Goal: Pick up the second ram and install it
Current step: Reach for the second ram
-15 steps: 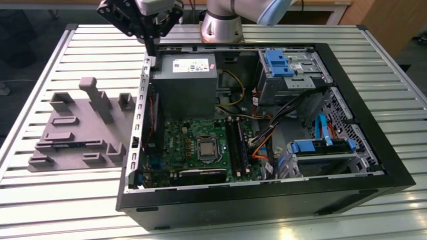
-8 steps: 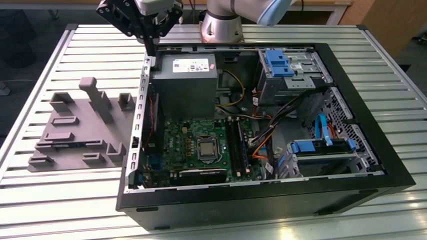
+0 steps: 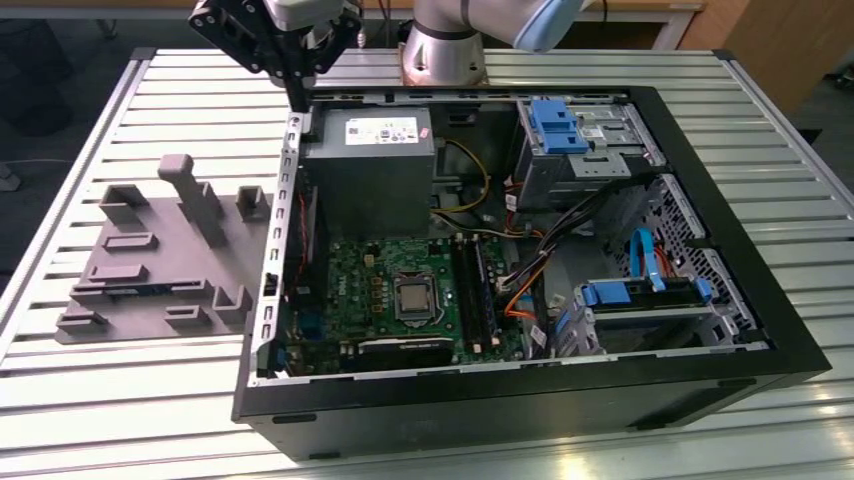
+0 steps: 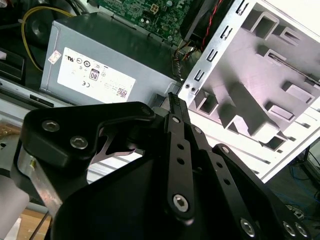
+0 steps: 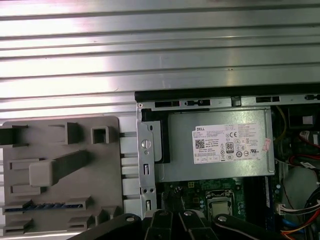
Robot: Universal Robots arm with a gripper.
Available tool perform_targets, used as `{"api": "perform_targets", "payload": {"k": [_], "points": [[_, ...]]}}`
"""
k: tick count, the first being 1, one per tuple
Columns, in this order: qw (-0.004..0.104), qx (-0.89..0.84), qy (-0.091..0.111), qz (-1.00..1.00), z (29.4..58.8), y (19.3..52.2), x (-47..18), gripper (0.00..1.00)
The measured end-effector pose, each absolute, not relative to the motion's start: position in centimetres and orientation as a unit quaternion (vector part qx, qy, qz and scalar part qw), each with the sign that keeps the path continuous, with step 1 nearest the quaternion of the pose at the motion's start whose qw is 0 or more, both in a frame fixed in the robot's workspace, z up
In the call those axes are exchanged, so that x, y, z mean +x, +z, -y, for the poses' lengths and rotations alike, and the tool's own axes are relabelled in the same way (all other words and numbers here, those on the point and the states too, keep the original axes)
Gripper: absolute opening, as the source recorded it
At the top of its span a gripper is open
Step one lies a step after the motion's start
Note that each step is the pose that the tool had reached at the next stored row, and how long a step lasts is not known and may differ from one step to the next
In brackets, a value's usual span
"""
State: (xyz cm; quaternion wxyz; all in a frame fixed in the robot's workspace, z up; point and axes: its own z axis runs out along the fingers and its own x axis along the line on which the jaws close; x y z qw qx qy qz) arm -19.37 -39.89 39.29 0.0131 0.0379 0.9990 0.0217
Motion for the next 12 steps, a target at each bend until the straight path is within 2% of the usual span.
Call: {"api": "perform_targets", "payload": {"k": [12], "points": [[0.013,0.038,0.022,-0.999,40.0,39.3,-20.8,0.11]]}}
